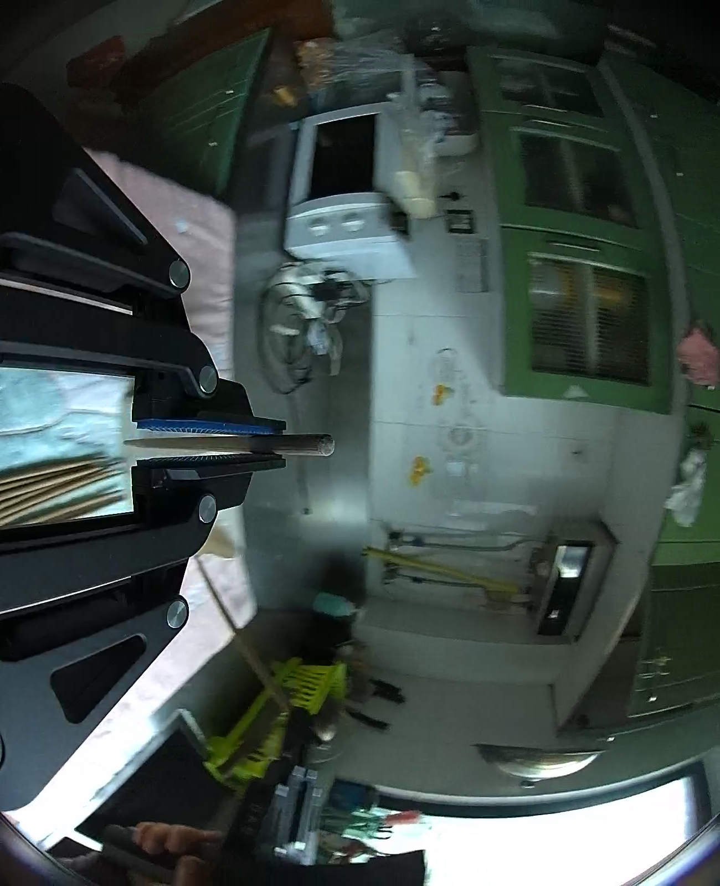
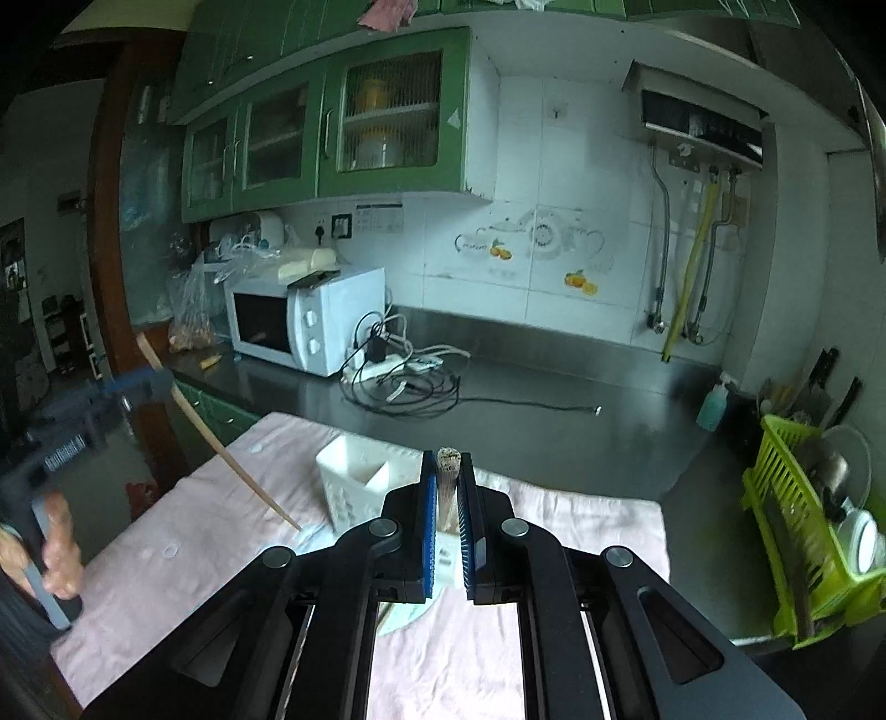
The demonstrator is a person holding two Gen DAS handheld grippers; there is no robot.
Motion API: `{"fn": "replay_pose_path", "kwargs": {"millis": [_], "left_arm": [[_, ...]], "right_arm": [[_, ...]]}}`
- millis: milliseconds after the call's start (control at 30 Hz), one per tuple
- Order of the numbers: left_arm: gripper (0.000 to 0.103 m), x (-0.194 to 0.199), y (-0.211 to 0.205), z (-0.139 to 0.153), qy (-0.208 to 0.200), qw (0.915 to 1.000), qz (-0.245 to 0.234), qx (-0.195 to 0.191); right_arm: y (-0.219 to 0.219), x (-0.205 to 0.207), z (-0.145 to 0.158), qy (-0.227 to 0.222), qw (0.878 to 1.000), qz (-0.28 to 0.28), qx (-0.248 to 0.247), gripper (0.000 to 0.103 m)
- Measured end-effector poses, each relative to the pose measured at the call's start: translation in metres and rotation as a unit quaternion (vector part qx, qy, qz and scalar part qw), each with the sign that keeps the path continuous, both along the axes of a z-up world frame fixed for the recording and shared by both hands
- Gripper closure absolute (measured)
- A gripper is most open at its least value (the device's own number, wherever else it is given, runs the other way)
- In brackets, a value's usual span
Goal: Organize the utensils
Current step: 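Carry both chopsticks to the white caddy and drop them in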
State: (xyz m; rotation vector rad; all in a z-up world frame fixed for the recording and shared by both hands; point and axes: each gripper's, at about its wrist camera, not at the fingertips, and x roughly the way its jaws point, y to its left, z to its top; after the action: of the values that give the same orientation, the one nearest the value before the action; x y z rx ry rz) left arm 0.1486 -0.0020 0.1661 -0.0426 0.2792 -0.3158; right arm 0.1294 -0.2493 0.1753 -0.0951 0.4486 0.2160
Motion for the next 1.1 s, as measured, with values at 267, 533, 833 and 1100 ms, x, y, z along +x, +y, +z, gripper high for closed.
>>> {"fn": "replay_pose_path", "kwargs": {"millis": [267,533,833,1100], "left_arm": [[0.098,0.042,-0.016,0.043,-0.041,0.9991,0.015,0.001],[0.098,0.099,-0.032,0.013,-0.004,0.9997,0.024,0.001],[0.095,0.133,-0.030,-0.030,0.055,0.9977,0.038,0.007],[0.057,0.120,-0.026,-0.029,0.046,0.9981,0.040,0.010]], "right_arm": [[0.000,0.031,0.001,0.003,1.000,-0.004,-0.008,0.096],[0.000,0.063,-0.022,0.029,1.000,0.000,-0.003,0.096],[0.004,0.084,-0.048,0.054,0.999,0.002,0.000,0.096],[-0.001,0.083,-0.046,0.040,0.999,-0.012,0.000,0.071]]}}
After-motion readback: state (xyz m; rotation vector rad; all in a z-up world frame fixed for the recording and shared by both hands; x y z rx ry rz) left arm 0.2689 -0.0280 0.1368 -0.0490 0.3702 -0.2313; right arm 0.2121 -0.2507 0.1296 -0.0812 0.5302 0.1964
